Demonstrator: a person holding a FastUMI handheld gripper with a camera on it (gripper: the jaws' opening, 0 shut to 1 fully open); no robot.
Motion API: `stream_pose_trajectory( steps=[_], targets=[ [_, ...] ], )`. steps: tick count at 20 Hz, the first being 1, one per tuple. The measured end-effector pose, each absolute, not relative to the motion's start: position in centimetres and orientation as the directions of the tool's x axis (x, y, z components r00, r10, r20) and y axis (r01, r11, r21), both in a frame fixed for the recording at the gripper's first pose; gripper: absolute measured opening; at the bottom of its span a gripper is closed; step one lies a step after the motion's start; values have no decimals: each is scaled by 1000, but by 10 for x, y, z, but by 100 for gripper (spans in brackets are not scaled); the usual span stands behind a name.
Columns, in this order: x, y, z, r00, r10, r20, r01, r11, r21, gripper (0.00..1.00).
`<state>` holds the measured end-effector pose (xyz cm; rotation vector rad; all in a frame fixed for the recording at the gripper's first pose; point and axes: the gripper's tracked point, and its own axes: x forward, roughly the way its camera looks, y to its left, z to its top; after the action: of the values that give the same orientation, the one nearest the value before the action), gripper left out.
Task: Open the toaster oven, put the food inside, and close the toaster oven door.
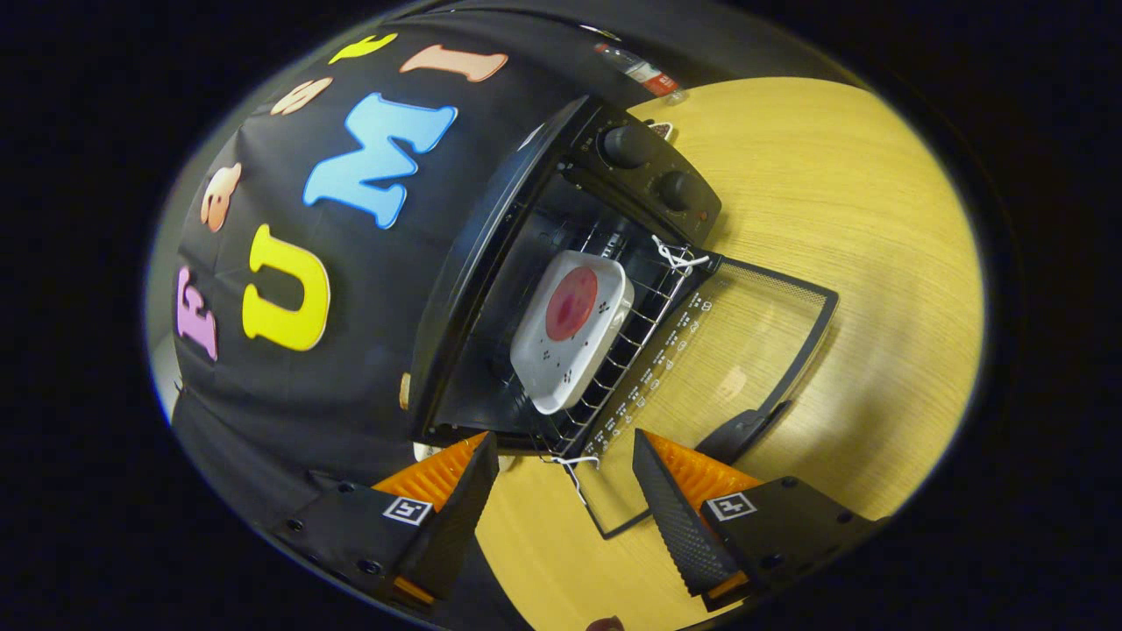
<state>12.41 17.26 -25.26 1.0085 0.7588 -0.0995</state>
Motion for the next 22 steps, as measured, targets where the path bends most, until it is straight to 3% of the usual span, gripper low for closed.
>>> stream_pose_trajectory(
  steps=[10,22],
  targets=[
    [63,153,-273,678,203,-707,227,856,463,97],
    [44,140,-337,554,96,-827,36,990,139,98]
  ],
)
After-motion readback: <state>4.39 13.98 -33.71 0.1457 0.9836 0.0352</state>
